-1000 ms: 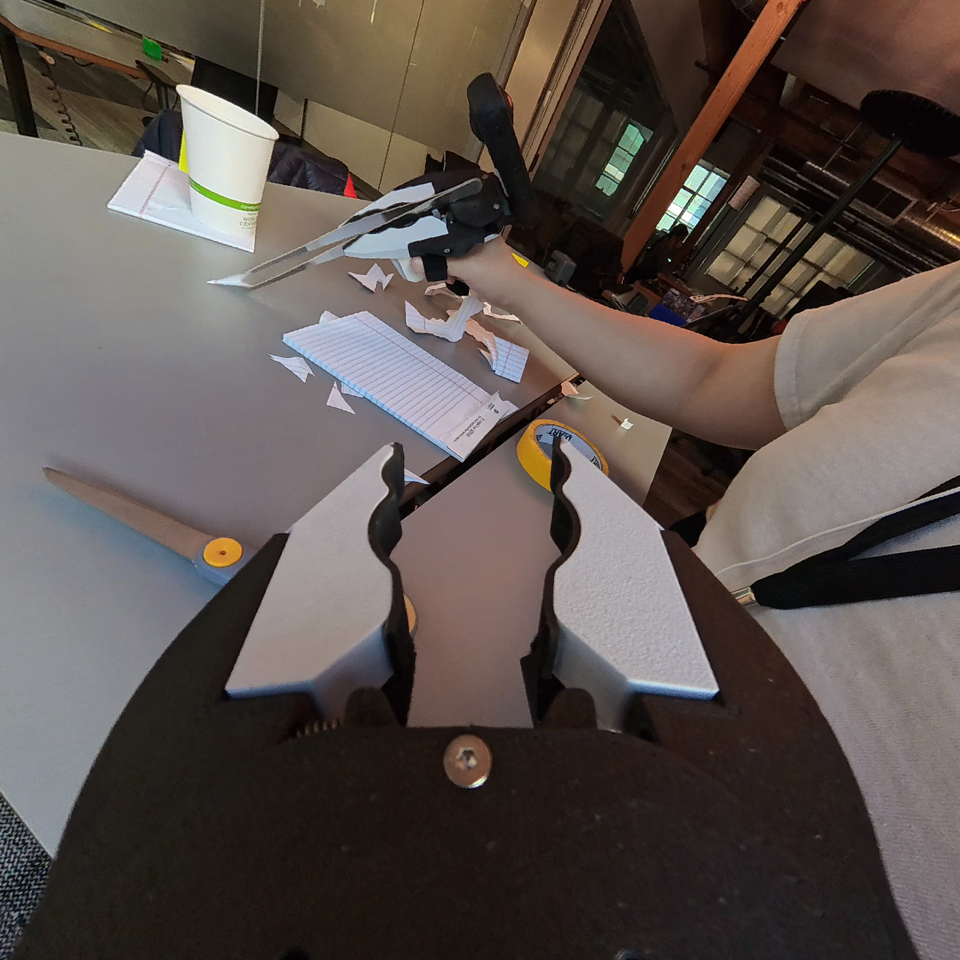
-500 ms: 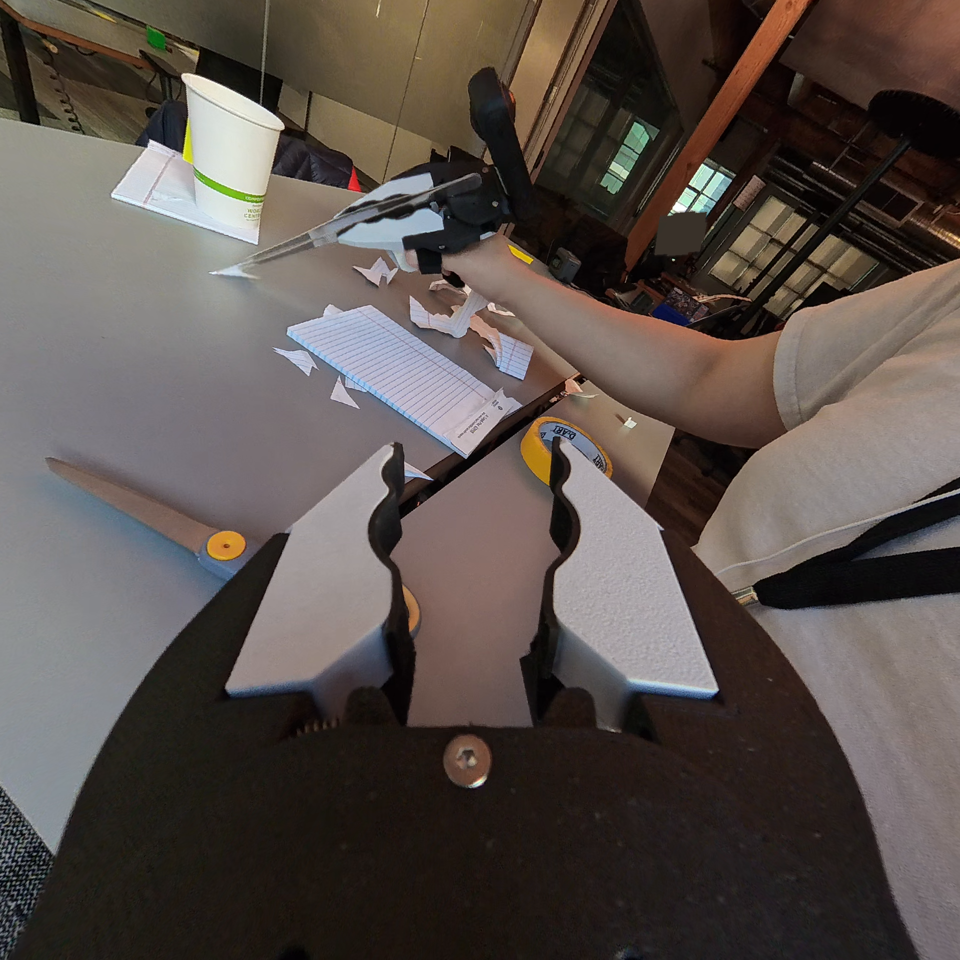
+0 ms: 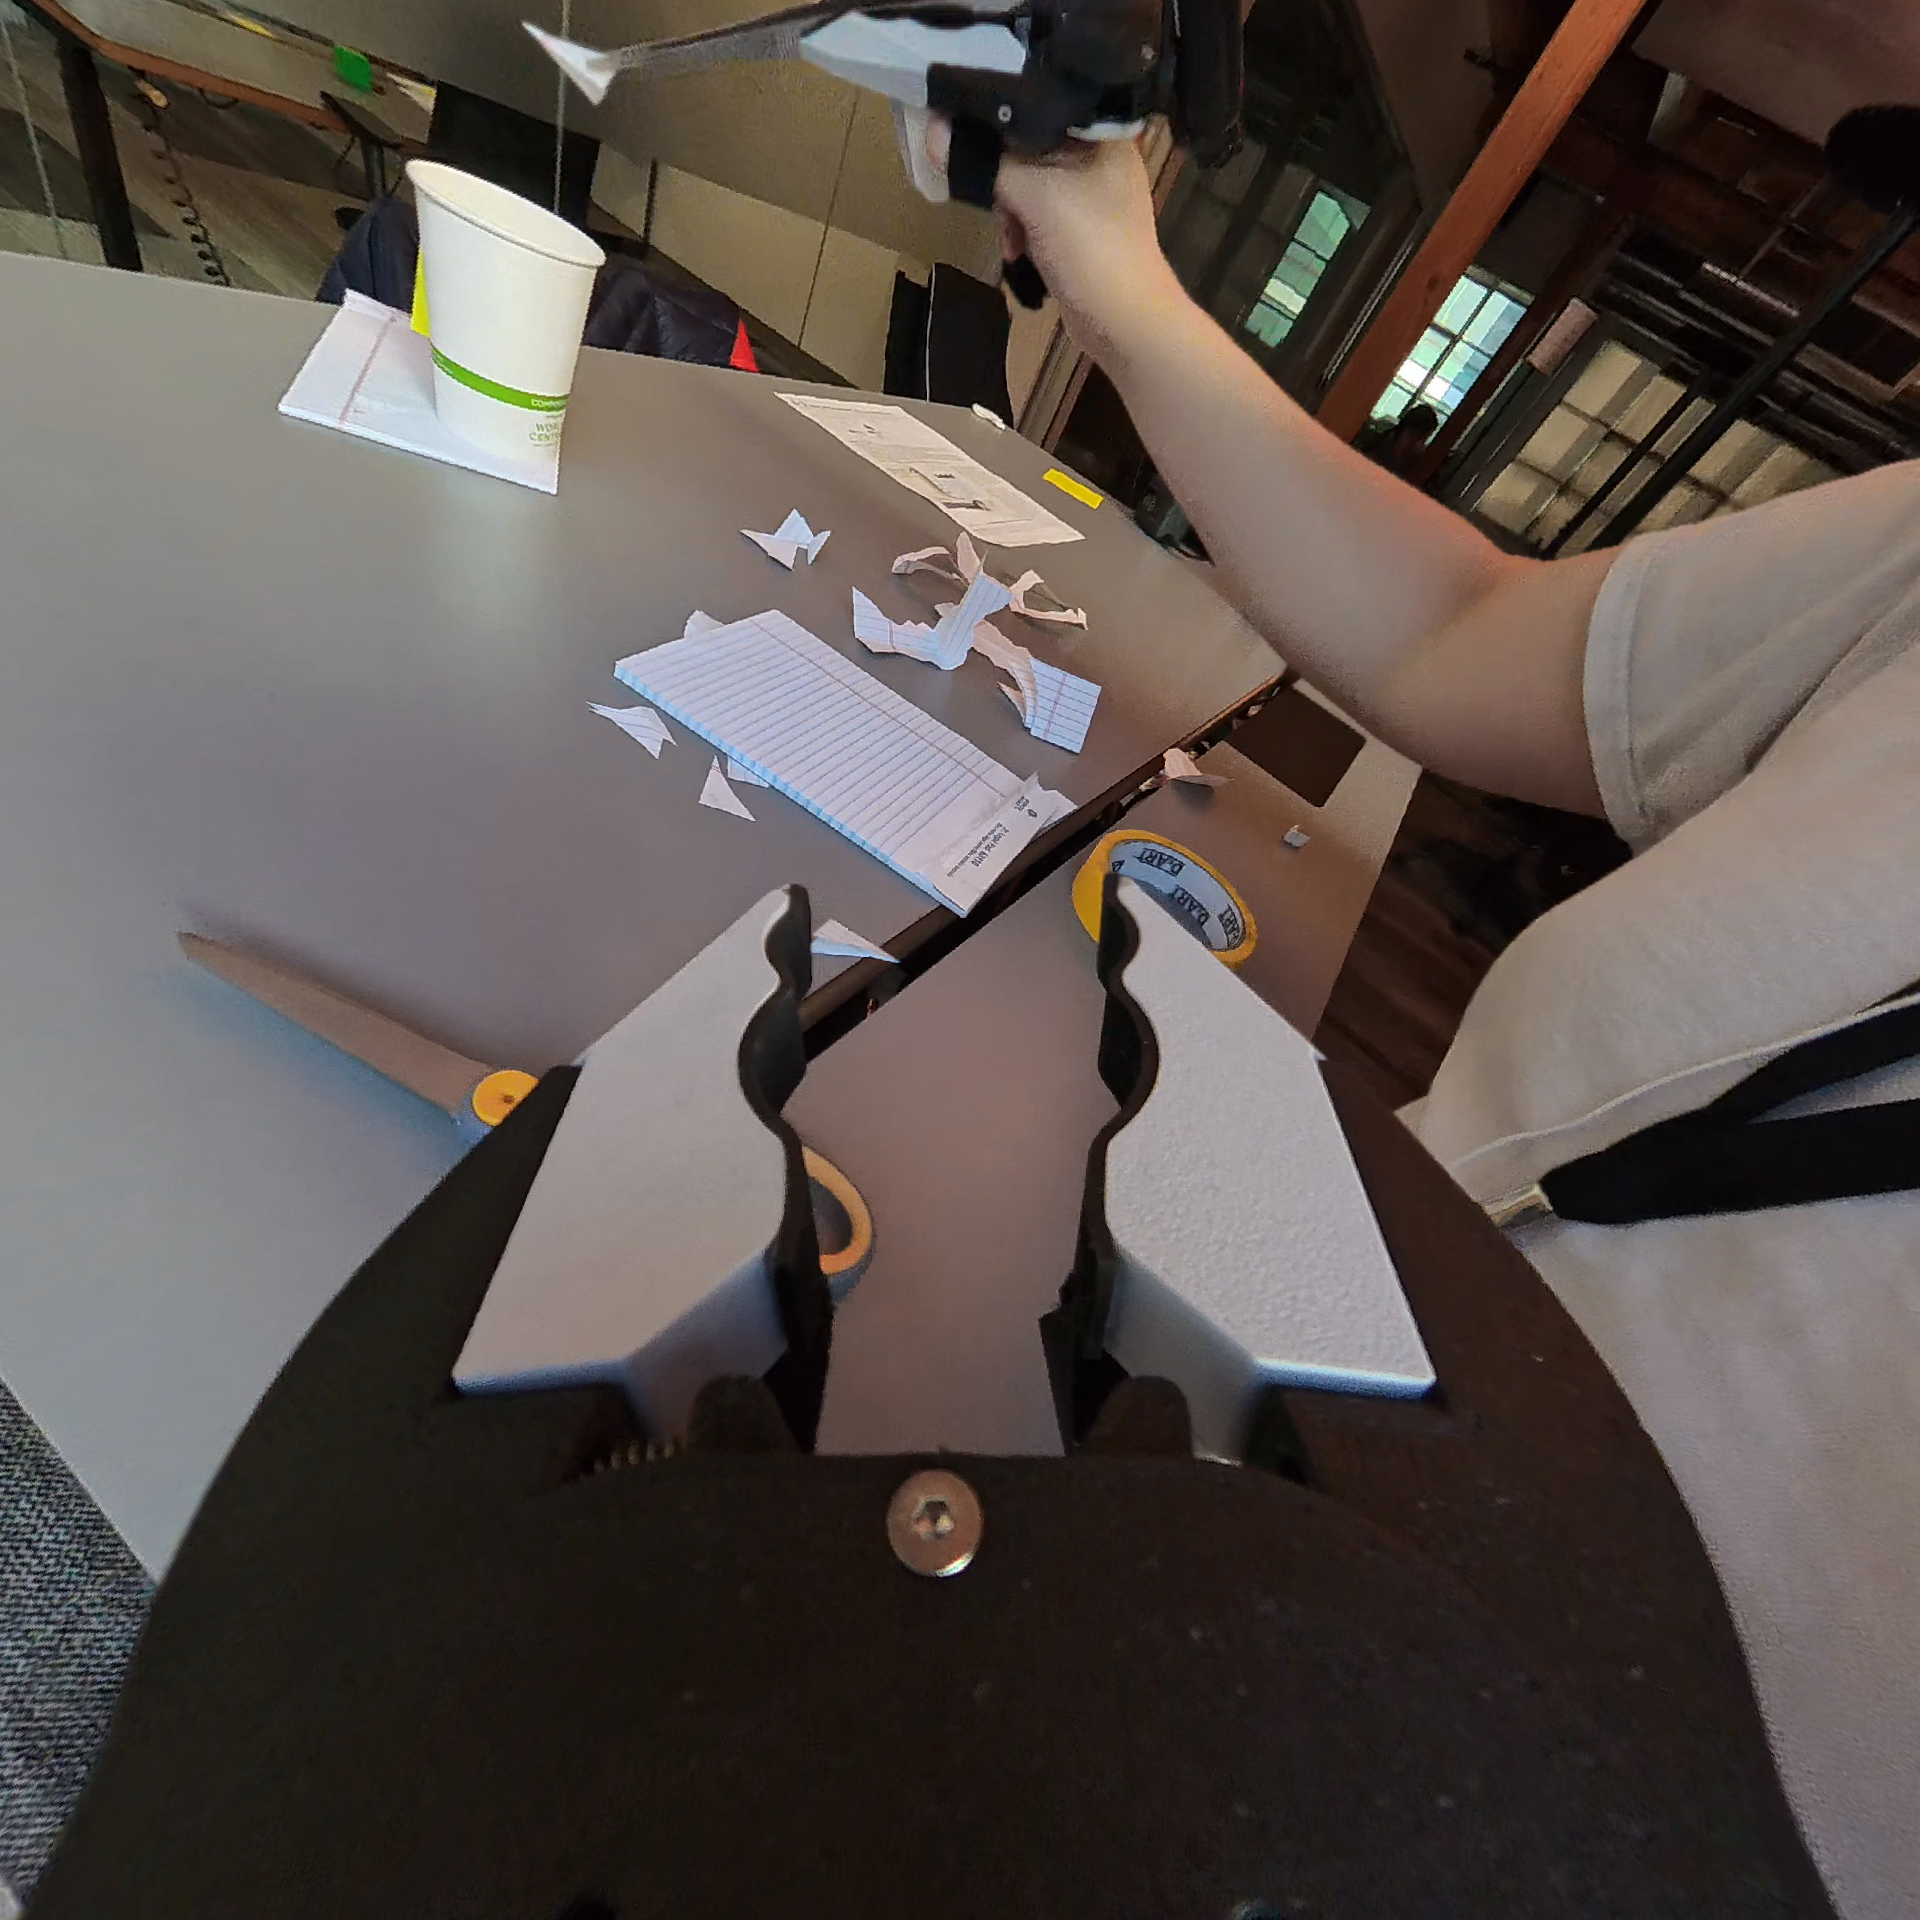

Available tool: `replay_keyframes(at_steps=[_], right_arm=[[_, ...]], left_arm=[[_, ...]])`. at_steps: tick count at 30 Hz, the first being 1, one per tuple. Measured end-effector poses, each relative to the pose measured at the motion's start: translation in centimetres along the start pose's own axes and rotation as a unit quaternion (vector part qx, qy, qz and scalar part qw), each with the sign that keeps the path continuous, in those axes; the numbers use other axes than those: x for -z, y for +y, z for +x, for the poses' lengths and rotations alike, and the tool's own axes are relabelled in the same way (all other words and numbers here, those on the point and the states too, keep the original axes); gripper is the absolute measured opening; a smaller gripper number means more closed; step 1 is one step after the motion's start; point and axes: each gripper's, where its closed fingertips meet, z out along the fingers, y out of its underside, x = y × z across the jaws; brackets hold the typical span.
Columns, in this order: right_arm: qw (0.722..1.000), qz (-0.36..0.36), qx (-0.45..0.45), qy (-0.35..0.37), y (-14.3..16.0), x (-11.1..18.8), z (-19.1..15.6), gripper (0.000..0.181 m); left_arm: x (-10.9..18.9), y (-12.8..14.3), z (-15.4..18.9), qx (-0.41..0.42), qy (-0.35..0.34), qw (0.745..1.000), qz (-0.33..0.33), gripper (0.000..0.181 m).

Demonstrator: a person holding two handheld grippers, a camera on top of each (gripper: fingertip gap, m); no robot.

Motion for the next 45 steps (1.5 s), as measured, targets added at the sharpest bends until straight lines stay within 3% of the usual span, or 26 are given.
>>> replay_keyframes(at_steps=[2,8,13,21,25,32,35,39,45], right_arm=[[0.999,-0.028,-0.022,-0.028,0.9,-1.4,0.8,0.012],[0.993,-0.099,-0.001,-0.072,4.1,-5.5,-1.2,0.02],[0.996,-0.051,-0.015,-0.067,2.8,-5.6,-1.5,0.02],[0.997,0.055,-0.027,-0.043,-1.6,-3.1,-1.3,0.02],[0.996,0.074,-0.034,-0.031,-2.6,-1.3,-1.1,0.02],[0.996,0.081,-0.017,-0.03,-2.9,5.6,-1.8,0.021],[0.993,0.084,-0.042,-0.077,-2.5,9.5,-4.0,0.021],[0.993,0.038,-0.064,-0.094,1.2,13.4,-7.2,0.021],[0.99,-0.104,-0.069,-0.064,12.0,15.5,-10.3,0.02]], left_arm=[[-0.2,-0.5,0.3,0.018,0.016,1.0,0.012,0.054],[-0.3,-0.8,0.5,0.023,0.004,0.999,0.025,0.052],[0.6,-2.2,0.4,0.025,-0.025,0.998,0.06,0.052],[1.0,-2.7,0.4,0.009,-0.075,0.994,0.078,0.053],[-0.3,-1.7,0.9,0.016,-0.061,0.996,0.066,0.054],[-1.7,-1.1,2.6,0.024,-0.027,0.998,0.054,0.054],[-1.5,-1.6,3.1,0.007,-0.02,0.998,0.051,0.054],[-1.1,-2.2,3.2,0.006,-0.008,0.999,0.05,0.054],[-1.2,-3.4,3.0,-0.007,0.003,0.999,0.037,0.054]])
